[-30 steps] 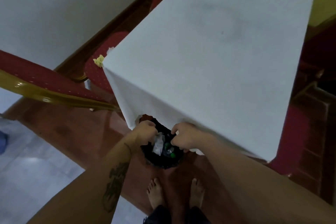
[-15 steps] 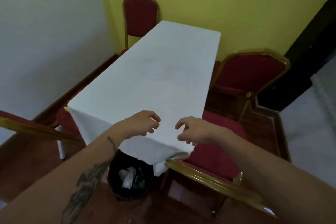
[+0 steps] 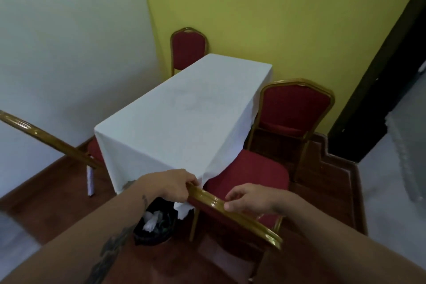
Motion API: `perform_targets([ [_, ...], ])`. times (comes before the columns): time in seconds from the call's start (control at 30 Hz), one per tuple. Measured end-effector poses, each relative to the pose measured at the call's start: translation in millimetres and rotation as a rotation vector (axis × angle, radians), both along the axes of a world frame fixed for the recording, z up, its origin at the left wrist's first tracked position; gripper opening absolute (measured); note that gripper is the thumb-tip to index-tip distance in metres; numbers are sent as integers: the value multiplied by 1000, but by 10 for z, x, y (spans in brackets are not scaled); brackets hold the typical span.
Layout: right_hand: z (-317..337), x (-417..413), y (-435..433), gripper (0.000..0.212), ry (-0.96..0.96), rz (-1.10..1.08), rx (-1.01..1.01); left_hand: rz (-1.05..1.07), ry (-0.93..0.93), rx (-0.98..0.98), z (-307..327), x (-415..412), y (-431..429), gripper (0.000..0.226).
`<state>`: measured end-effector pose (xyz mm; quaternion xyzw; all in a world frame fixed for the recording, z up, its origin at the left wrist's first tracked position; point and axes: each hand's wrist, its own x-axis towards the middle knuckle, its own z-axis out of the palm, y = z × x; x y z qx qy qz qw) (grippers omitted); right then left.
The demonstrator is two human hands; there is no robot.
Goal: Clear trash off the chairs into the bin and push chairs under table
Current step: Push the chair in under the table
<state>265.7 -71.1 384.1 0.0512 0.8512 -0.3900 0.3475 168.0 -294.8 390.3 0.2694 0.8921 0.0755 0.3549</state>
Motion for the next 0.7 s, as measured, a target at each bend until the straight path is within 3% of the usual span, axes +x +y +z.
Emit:
perform_targets([
  [0.13,10,252,-11,68,89,151,222,-15,240,-106,-199,105,9,52],
  [0.27,-50,433,2,54,120,194,345,-52,358,-177,-261,85,73,43],
  [0.43,-42,436,38,41,164,262,386,-40,284,-119,-248,33,77,40],
  [0.7,54,466,612,65,98,280,545,2,81,34,-347,135,534,38],
])
